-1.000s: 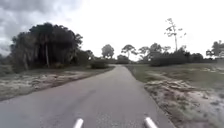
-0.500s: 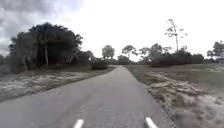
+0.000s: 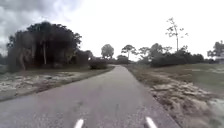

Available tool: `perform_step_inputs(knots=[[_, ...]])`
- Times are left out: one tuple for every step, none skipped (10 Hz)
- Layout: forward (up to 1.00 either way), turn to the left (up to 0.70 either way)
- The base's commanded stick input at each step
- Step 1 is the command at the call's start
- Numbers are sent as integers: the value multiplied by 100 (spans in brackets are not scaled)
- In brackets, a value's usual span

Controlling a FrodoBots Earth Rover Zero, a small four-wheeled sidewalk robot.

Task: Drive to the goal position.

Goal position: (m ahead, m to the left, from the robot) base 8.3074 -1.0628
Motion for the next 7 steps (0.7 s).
perform_step_inputs(knots=[[100,0],[100,0],[100,0],[100,0],[100,0],[100,0],[100,-17]])
